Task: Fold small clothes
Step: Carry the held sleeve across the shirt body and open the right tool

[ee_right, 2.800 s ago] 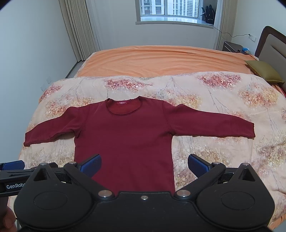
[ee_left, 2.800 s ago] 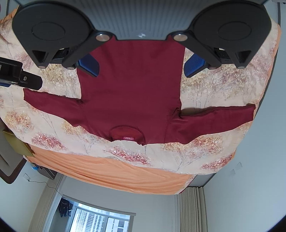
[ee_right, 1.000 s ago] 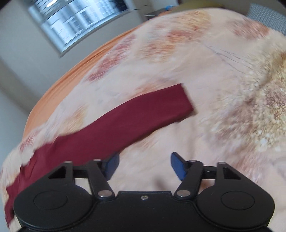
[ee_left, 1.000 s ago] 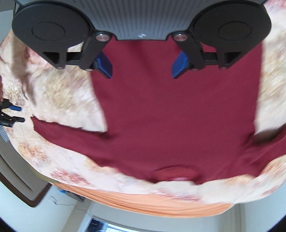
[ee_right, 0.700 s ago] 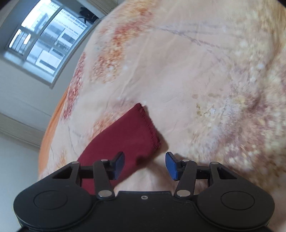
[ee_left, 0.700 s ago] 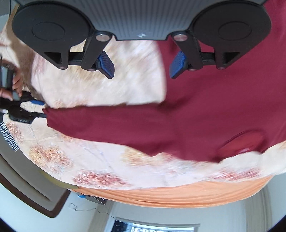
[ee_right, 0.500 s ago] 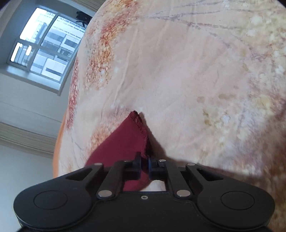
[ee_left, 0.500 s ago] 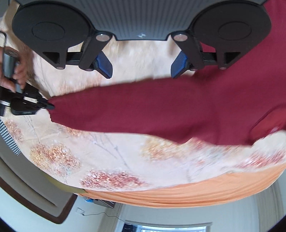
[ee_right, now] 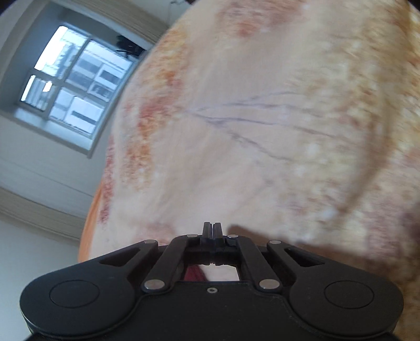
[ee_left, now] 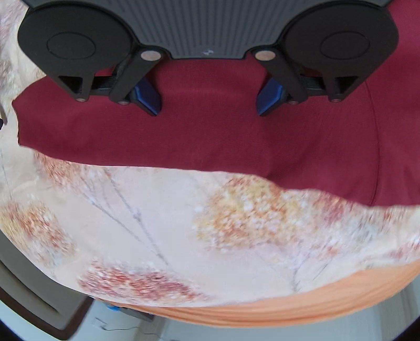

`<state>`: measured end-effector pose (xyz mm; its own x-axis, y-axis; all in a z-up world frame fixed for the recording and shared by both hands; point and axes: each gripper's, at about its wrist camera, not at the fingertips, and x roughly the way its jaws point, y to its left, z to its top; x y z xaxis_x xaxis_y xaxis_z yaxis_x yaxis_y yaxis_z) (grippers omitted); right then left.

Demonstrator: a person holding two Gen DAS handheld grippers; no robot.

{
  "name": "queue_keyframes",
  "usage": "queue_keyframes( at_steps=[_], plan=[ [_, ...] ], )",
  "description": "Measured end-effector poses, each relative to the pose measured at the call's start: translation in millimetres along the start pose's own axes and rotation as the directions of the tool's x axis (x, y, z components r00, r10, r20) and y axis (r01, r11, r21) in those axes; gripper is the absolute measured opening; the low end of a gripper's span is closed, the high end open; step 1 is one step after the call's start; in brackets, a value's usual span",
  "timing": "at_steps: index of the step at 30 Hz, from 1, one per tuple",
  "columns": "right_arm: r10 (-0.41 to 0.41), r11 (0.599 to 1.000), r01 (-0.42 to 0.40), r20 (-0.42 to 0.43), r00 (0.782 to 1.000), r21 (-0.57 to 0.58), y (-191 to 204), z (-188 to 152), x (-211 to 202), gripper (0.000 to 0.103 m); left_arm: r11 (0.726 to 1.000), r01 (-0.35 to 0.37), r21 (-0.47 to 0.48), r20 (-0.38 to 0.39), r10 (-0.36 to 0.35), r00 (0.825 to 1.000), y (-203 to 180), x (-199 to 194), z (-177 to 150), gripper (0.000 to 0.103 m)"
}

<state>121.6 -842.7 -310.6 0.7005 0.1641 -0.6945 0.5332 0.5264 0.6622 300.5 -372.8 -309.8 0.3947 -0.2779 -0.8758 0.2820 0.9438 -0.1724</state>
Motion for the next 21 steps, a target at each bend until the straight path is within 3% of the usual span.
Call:
queue_keyframes(
  at_steps=[3, 4, 5, 8, 11, 16, 18, 19, 21],
  plan=[
    [0.045, 0.999, -0.045, -0.037, 0.998, -0.009, 2, -15, -6, 0.022, 0.999, 0.05, -0.015, 0.04, -0.05, 0.998, 2, -16, 0, 0.085],
    [0.072, 0.997, -0.071, -0.049, 0.996, 0.007, 3, -22, -5, 0.035, 0.998, 0.061, -0.027, 0.046, -0.06, 0.997, 4, -22, -1, 0.085],
    [0.098, 0.995, -0.097, -0.063, 0.993, 0.018, 3, -29, -3, 0.039, 0.998, 0.059, -0.033, 0.049, -0.058, 0.997, 6, -27, -2, 0.085],
    [0.145, 0.988, -0.139, -0.098, 0.985, 0.062, 2, -48, 8, 0.039, 0.999, 0.032, -0.015, 0.056, -0.031, 0.998, 15, -41, -10, 0.085],
    [0.143, 0.986, -0.131, -0.111, 0.983, 0.103, 0, -60, 24, 0.039, 1.0, -0.009, -0.01, 0.064, 0.009, 0.998, 30, -52, -16, 0.085],
    [0.16, 0.972, -0.143, -0.08, 0.984, 0.185, -5, -64, 42, 0.036, 0.996, -0.054, -0.067, 0.059, 0.058, 0.997, 65, -52, -17, 0.085],
    [0.154, 0.972, -0.137, -0.078, 0.985, 0.193, -2, -62, 46, 0.027, 0.997, -0.056, -0.053, 0.068, 0.059, 0.996, 74, -43, -12, 0.086],
    [0.153, 0.975, -0.137, -0.078, 0.985, 0.174, 2, -61, 45, 0.01, 0.997, -0.058, -0.043, 0.066, 0.061, 0.996, 75, -39, -9, 0.086],
    [0.16, 0.981, -0.151, -0.069, 0.985, 0.125, 14, -61, 38, 0.006, 0.998, -0.057, -0.025, 0.066, 0.059, 0.996, 76, -31, -5, 0.089]
  ],
)
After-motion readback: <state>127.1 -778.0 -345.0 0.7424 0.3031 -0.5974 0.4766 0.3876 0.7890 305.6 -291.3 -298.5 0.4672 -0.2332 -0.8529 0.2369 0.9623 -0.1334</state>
